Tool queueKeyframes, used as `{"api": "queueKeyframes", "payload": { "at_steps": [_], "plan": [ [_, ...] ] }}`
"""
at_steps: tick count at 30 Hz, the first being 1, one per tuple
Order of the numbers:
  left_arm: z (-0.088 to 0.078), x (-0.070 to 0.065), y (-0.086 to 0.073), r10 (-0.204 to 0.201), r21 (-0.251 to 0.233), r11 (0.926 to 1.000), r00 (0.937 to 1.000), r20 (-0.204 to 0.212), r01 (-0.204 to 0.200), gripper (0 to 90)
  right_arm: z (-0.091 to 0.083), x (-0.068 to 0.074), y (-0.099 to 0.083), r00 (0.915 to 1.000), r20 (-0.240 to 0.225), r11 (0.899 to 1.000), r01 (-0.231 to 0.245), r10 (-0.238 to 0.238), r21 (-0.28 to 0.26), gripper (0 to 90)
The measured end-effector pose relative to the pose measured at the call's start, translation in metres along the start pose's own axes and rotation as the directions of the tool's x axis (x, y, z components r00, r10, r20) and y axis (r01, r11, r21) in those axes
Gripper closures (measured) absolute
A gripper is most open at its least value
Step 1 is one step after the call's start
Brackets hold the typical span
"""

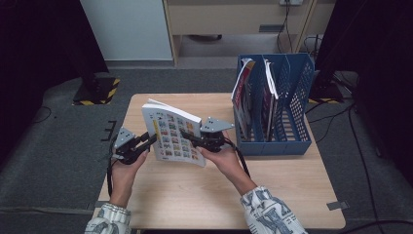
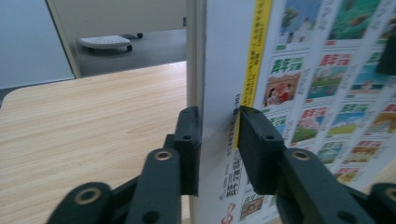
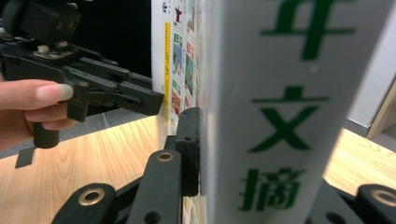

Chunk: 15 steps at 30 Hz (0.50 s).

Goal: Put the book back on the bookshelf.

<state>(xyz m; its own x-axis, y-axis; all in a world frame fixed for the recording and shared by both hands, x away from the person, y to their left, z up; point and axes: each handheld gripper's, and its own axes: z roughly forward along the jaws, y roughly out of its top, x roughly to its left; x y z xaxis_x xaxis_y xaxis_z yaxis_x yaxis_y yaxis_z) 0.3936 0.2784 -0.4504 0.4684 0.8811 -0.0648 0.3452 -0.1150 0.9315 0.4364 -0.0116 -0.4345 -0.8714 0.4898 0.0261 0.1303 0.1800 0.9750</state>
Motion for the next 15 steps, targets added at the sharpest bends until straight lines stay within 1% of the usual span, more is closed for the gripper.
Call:
{"api": "queueKeyframes", "payload": {
  "at_steps": [2, 4, 5, 7, 8, 9, 11, 14, 15],
  "plan": [
    [0.0, 0.001, -0.004, 0.007, -0.004, 1.0, 0.9998, -0.02, -0.007, 57.4, -0.001, 0.001, -0.001, 1.0, 0.001, 1.0, 0.0, 0.0, -0.002, 73.1],
    [0.0, 0.005, -0.007, -0.01, -0.007, 0.9999, 0.9993, -0.035, 0.01, 52.7, -0.002, 0.002, -0.002, 1.0, 0.002, 1.0, -0.004, 0.004, -0.006, 73.1],
    [-0.001, 0.007, -0.009, -0.013, 0.0, 0.9999, 0.9991, -0.04, 0.013, 49.4, -0.003, 0.002, -0.002, 0.9999, 0.003, 1.0, -0.01, 0.01, -0.009, 73.1],
    [-0.001, 0.011, -0.013, 0.0, 0.018, 0.9998, 0.9983, -0.058, 0.001, 48.7, -0.004, 0.001, -0.003, 1.0, -0.008, 1.0, -0.005, 0.005, -0.013, 73.0],
    [-0.001, 0.013, -0.016, 0.018, 0.036, 0.9993, 0.9972, -0.073, -0.015, 48.6, -0.004, 0.002, -0.003, 1.0, -0.009, 1.0, -0.005, 0.005, -0.013, 73.0],
    [0.0, 0.015, -0.02, 0.021, 0.049, 0.9986, 0.9962, -0.085, -0.017, 47.7, -0.004, 0.002, -0.003, 0.9999, -0.011, 1.0, -0.007, 0.007, -0.012, 72.9],
    [0.001, 0.018, -0.025, 0.012, 0.063, 0.998, 0.9958, -0.091, -0.006, 44.6, -0.004, 0.003, -0.003, 0.9998, -0.014, 1.0, -0.012, 0.012, -0.014, 72.4],
    [0.004, 0.022, -0.029, 0.001, 0.077, 0.997, 0.996, -0.09, 0.006, 43.6, -0.004, 0.003, -0.003, 0.9997, -0.015, 1.0, -0.02, 0.02, -0.017, 70.9],
    [0.005, 0.023, -0.03, -0.003, 0.077, 0.997, 0.9962, -0.087, 0.01, 43.3, -0.004, 0.003, -0.003, 0.9997, -0.016, 1.0, -0.021, 0.021, -0.018, 69.1]
  ]
}}
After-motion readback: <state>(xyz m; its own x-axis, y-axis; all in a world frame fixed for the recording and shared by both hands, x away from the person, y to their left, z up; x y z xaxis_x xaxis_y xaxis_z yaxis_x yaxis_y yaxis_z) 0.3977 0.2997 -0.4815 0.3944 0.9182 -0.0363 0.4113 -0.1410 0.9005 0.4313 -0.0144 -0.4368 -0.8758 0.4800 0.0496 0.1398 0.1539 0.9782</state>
